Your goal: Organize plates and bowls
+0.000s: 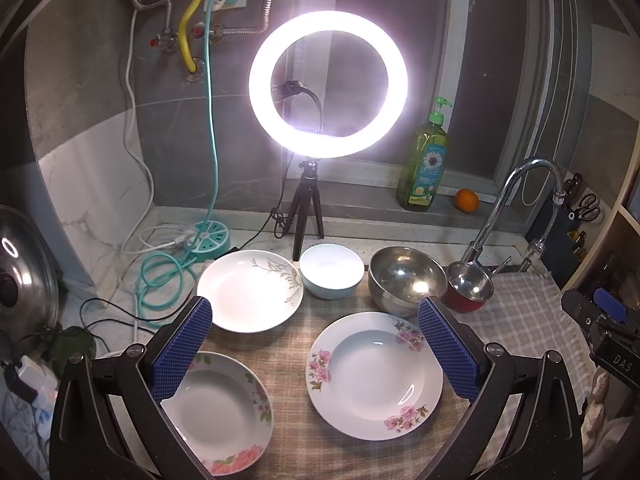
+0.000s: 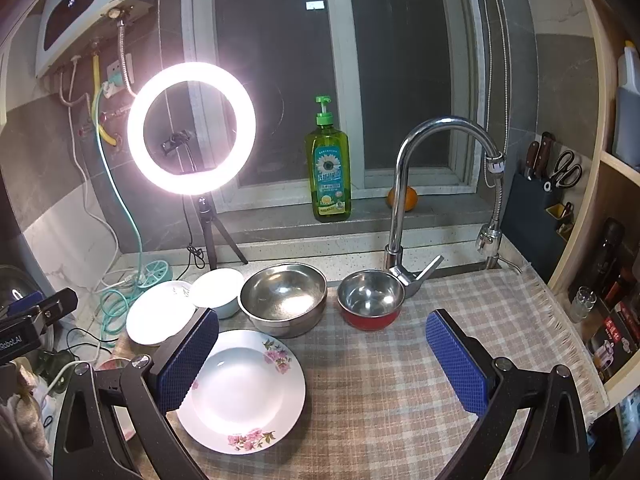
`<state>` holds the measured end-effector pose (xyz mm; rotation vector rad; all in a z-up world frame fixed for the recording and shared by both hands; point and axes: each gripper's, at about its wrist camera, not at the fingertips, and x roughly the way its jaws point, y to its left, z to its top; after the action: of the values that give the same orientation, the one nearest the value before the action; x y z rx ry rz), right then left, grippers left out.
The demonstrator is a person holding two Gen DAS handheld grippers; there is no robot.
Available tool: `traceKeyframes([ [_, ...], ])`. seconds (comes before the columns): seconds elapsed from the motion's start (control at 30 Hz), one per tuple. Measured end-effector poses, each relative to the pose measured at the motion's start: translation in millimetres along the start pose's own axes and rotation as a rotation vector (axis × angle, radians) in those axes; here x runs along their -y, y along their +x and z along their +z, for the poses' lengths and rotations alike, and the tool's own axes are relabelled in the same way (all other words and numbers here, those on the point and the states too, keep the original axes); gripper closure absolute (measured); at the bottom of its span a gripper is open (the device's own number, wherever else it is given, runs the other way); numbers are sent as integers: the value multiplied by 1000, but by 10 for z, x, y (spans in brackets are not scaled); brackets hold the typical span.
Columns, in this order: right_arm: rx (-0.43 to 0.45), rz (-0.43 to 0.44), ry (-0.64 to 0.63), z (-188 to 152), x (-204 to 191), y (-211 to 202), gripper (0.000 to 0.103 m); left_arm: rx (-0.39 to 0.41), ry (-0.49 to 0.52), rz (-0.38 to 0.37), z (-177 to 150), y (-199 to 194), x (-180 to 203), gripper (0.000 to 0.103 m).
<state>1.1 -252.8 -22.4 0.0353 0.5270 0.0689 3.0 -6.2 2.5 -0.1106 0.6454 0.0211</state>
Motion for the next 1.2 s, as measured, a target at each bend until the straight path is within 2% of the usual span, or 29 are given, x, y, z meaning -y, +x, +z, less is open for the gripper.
traceKeyframes([
  [1.2, -14, 0, 1, -9, -10, 40, 1, -6, -1, -4, -21, 5, 5, 1],
])
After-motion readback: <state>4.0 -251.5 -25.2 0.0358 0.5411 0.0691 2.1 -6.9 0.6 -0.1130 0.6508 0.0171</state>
